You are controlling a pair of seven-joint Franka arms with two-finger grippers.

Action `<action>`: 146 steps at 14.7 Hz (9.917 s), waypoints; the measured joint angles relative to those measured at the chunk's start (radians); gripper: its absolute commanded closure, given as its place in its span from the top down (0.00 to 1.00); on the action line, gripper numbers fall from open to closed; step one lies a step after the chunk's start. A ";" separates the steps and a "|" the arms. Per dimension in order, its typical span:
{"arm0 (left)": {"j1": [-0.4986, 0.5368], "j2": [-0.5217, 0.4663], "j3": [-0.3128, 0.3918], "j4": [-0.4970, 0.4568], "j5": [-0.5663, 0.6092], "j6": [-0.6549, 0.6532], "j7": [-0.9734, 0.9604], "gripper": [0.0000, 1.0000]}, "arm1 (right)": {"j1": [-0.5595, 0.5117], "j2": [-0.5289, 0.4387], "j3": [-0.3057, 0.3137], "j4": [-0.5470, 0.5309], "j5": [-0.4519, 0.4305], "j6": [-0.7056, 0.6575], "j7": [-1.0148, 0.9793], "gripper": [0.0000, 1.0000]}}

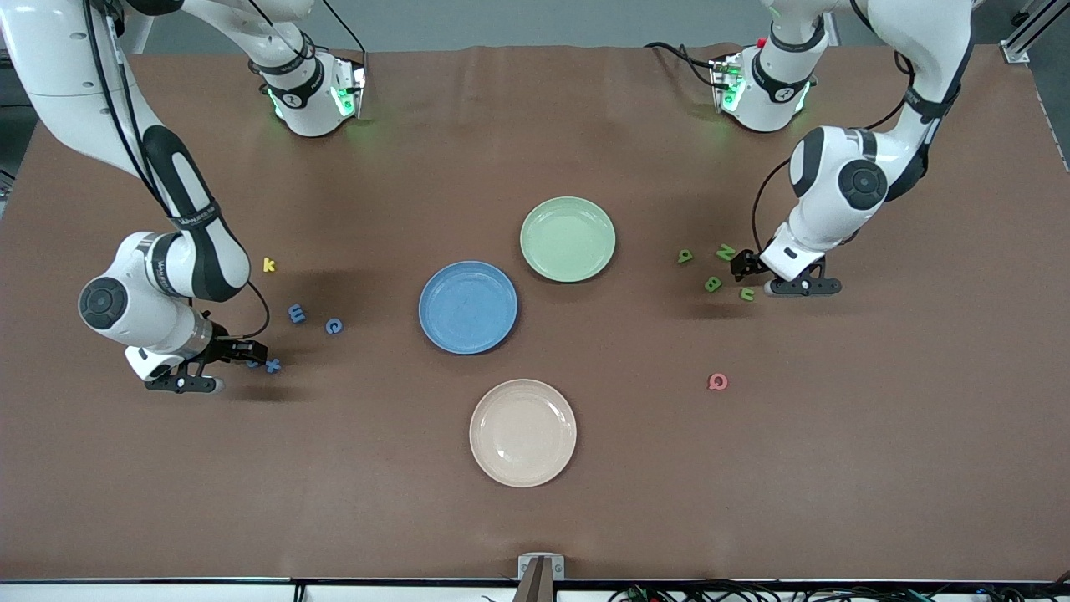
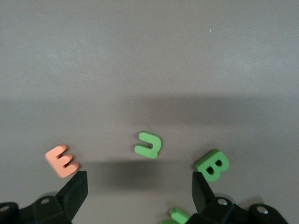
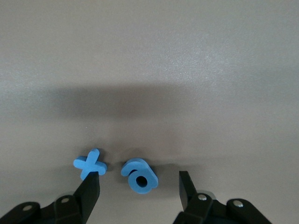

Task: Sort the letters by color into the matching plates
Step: 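Grasp a blue letter with the right gripper while the left gripper grasps a green letter, then carry the green letter to the green plate with the left gripper, then release the green letter while the right gripper grasps the blue x, then grasp a green letter with the left gripper near the green B, then place blue letters on the blue plate while the left gripper moves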

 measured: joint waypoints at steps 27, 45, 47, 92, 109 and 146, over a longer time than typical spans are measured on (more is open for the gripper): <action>0.000 0.118 -0.001 0.084 0.074 0.066 0.000 0.24 | -0.030 0.038 -0.002 0.004 0.002 0.043 -0.008 0.60; -0.155 0.017 -0.434 0.223 0.079 -0.310 -0.734 0.22 | -0.005 0.041 0.012 0.103 0.002 -0.135 0.034 0.66; -0.224 0.073 -0.434 0.246 0.079 -0.263 -0.813 0.22 | 0.015 0.045 0.013 0.104 0.002 -0.134 0.058 0.65; 0.256 0.090 -0.666 0.173 0.399 -0.240 -0.865 0.98 | 0.036 0.078 0.016 0.120 0.001 -0.091 0.098 0.65; 0.373 0.092 -0.666 0.031 0.465 -0.134 -0.865 0.93 | 0.061 0.089 -0.001 0.140 -0.021 -0.091 -0.229 0.98; 0.355 0.202 -0.789 0.161 0.580 -0.174 -1.131 0.22 | 0.402 -0.043 0.290 0.108 0.019 -0.191 0.948 1.00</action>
